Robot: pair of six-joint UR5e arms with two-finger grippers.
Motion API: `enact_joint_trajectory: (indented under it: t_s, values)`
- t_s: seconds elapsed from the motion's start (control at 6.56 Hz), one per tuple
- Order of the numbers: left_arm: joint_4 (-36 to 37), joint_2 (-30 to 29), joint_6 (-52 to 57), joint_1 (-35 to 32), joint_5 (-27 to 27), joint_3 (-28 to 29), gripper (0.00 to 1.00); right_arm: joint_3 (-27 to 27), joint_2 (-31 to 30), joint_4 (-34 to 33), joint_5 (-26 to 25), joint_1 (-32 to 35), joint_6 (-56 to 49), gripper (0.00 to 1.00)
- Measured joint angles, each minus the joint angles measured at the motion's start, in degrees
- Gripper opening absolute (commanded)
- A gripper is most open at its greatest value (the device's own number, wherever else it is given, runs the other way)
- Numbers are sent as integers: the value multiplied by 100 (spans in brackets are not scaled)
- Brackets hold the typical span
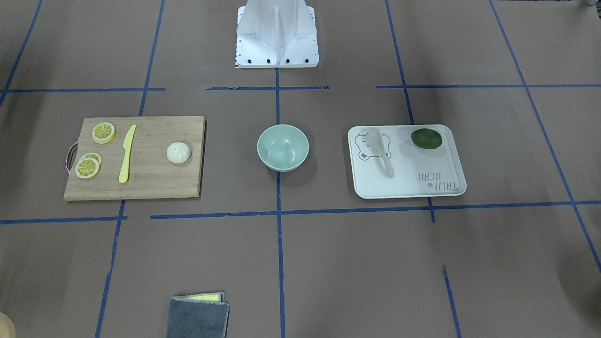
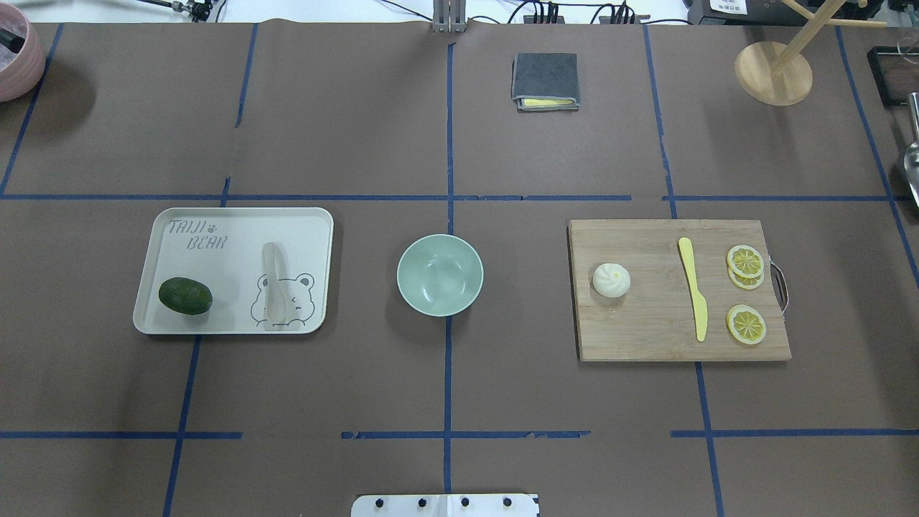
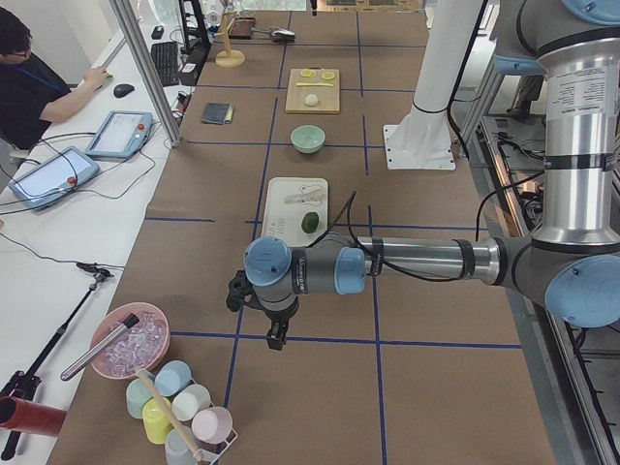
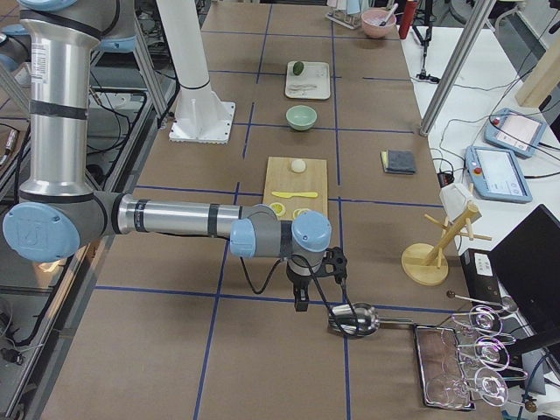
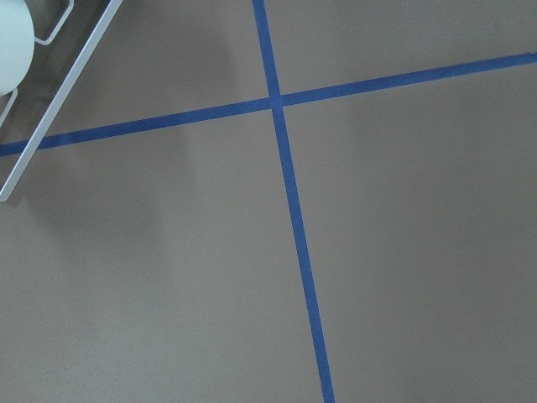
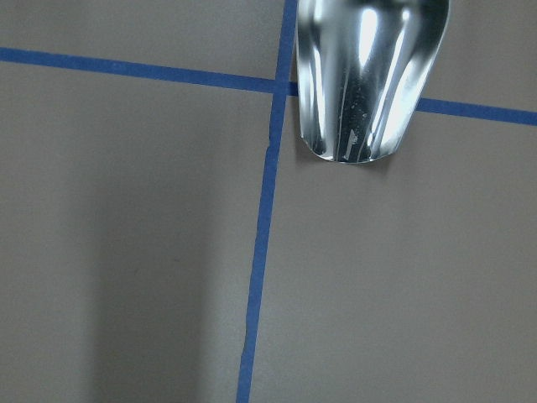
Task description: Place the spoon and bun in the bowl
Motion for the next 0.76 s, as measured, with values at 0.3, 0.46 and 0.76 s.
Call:
enact_joint_trajectory:
  t_s: [0.3,0.46,0.76]
  values:
    - [-2,-5,4,0,0,-22,100,-6,1,0,2,0,0,100]
    - [-28,-10,16,0,25,-38,100,-3,10,2,12,0,0,100]
    - [-624,1,-1,24,727,-85,100,34,143,18,-11,0,-6,100]
